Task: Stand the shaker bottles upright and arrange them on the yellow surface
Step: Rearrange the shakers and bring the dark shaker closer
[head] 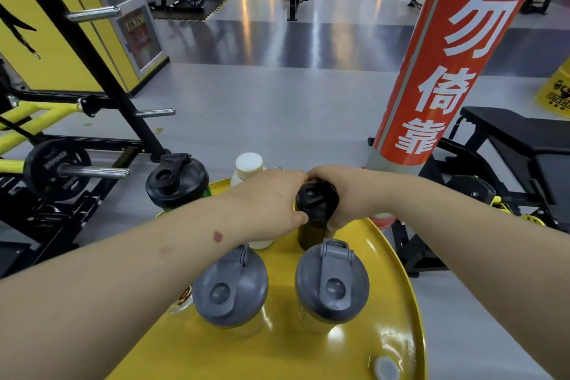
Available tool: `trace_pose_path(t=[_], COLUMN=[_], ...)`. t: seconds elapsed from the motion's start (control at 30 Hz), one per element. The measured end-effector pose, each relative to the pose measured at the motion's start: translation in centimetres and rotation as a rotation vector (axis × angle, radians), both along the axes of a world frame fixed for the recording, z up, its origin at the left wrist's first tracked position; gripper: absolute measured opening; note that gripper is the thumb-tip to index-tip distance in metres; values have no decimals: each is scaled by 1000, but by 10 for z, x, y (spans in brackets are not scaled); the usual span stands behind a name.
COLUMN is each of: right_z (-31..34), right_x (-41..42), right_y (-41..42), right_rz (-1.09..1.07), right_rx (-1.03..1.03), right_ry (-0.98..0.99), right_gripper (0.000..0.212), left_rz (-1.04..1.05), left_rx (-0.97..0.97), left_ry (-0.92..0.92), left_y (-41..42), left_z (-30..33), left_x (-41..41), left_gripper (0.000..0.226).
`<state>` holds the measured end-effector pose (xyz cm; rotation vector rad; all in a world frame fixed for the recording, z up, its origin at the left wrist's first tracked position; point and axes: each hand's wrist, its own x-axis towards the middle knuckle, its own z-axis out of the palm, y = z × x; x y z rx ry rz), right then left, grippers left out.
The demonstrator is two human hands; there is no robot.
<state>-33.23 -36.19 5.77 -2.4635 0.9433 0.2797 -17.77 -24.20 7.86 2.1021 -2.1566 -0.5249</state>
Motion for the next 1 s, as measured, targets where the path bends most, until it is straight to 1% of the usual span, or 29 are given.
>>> trace_pose_path(t=[0.07, 0.2, 0.27, 0.37, 0.43, 0.57, 0.63, 0.7, 0.87, 1.0], right_z=[-1, -4, -6, -12, -15, -14, -15, -16, -12, -12], right_x=[-3, -14, -19, -21, -20, -18, -19, -20, -20, -20], right_y=[-1, -2, -1, 6, 8, 7, 5, 4, 4, 4], right_rz=[-18, -122, -166, -206, -220, -190, -181, -181, -180, -206], right_rx=[-9, -42, -14, 45, 35, 19, 26, 44, 87, 137], right_ry=[-11, 15, -5, -68, -102, -116, -129, -144, -144, -123], right_gripper=[92, 112, 114, 118, 116, 92, 87, 88, 90, 109], left_rz=[8, 20, 35, 77, 108, 162, 180, 184, 190, 192], left_rx=[7, -14, -30, -67, -74, -64, -56, -49, -77, -68], left_ry=[-27, -40, -55, -45, -32, -12, 13, 21, 33, 63], left_y=[-9, -22, -24, -25, -25, -24, -23, -22, -20, -18], left_z=[-10, -21, -26, -30, -30, -25, -23, -22, -23, -25], left_x=[-4, -12, -16, -18, -20, -23, -22, -22, -23, -23], left_gripper=[43, 28, 24, 25, 25, 30, 36, 38, 35, 28])
